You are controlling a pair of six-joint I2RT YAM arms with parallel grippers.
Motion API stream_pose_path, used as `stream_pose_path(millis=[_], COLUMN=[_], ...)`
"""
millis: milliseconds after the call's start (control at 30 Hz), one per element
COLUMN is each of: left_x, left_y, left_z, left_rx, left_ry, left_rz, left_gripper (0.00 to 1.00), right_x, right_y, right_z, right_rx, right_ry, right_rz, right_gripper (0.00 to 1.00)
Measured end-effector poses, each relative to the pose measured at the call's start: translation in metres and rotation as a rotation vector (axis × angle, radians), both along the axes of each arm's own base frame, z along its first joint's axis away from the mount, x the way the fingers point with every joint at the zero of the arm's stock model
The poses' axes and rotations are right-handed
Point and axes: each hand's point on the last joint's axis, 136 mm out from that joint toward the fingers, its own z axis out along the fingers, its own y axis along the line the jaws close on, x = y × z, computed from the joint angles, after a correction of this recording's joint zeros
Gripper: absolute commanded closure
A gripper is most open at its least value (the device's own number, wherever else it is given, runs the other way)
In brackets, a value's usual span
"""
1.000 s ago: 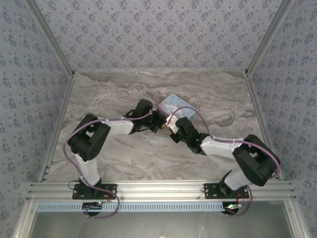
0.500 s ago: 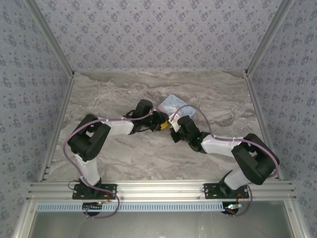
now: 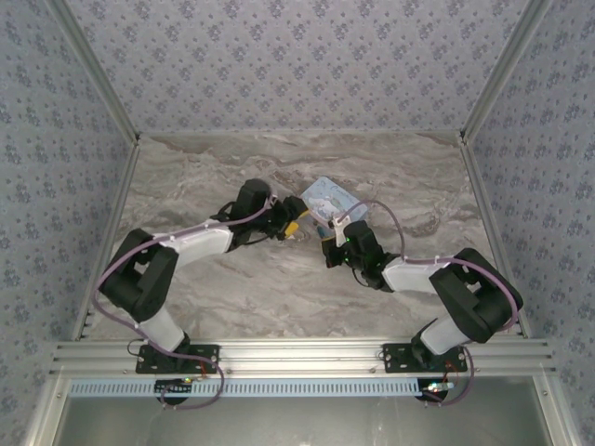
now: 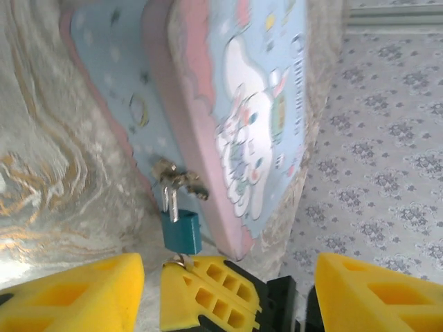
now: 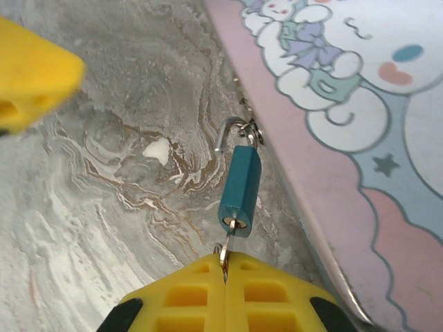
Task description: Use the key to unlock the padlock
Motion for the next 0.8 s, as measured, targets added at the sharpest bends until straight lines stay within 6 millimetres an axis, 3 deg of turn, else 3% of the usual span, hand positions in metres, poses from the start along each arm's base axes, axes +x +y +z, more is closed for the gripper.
stream_pose_path(millis=[133,400,567,800], left_x=[0.01,0.038,0.047,0.046], left_y=[0.02,0.053,0.055,0.056], left_z=[0.018,0.023,0.029,0.02], left_rx=[0.057,0.206,0.233,0.252], left_ry=[-0.096,-0.19,-0.23,-0.215], left_rz=[0.044,0.084,0.082,0.074], left_gripper=[0.22,0.17,0.15,0.13], right_x=[-0.001,0.005,0.006,0.01], right_y=[-0.007,-0.025,-0.04,-0.052], right_z=[-0.002,0.0,-0.005,-0.013], right_rx=[0.107,0.324,0.434,0.568], right_ry=[0.064,0.188,0.282,0.422], right_rz=[-0.064,-0.205,-0.301,-0.405], right_gripper=[1.0,1.0,1.0,1.0])
